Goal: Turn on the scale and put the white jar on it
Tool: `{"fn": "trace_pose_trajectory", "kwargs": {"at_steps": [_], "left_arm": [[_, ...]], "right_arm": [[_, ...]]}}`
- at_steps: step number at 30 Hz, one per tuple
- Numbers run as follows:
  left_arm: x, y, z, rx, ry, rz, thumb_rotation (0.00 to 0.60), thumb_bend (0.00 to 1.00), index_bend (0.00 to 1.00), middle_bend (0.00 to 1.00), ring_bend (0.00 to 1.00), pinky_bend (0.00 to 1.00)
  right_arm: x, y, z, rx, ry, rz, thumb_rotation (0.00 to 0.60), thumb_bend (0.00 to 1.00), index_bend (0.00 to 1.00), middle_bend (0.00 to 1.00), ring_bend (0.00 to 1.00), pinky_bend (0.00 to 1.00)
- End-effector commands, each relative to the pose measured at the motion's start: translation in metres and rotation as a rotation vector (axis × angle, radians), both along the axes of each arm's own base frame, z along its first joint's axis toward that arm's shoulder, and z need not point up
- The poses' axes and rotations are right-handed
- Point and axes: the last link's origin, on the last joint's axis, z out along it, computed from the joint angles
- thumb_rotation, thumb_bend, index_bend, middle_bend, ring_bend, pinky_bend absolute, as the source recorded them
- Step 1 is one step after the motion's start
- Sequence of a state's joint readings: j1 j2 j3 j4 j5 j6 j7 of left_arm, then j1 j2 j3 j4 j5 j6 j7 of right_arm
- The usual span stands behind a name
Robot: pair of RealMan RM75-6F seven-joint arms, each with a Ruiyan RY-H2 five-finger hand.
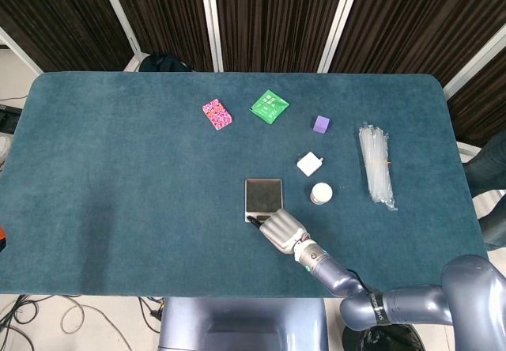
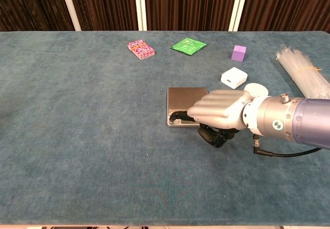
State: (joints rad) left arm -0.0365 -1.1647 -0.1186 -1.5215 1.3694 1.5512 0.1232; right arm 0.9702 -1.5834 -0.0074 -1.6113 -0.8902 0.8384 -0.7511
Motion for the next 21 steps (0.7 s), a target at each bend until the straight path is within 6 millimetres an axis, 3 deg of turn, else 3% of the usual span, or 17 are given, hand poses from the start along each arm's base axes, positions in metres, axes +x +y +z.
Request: {"fn": "trace_pose_trajectory", "kwargs": {"at_steps": [1,12,21], "left_arm": [[0.0000,0.0000,0.0000,0.000,0.000,0.000,0.600,0.69,0.03,0.00,0.00,0.00],[-0.0002,0.0002,0.0003,0.001,0.001,0.001,0.600,0.69,0.03,0.00,0.00,0.00],[-0.0005,0.0000,0.0000,0.000,0.002,0.002,0.600,0.69,0.03,0.00,0.00,0.00]], "right_arm": [[-0.0005,-0.0003,-0.0003,0.000,0.003,-0.002,0.600,0.85,0.00,0.81,0.85,1.00],[-0.0033,0.0003,-0.0008,0.003,0.009,-0.008,0.600,0.85,0.01,0.81,0.85,1.00],[-0.0043,0.0018,-0.0006,0.006,0.005,-0.004,0.600,0.85,0.10,0.81,0.85,1.00]]}}
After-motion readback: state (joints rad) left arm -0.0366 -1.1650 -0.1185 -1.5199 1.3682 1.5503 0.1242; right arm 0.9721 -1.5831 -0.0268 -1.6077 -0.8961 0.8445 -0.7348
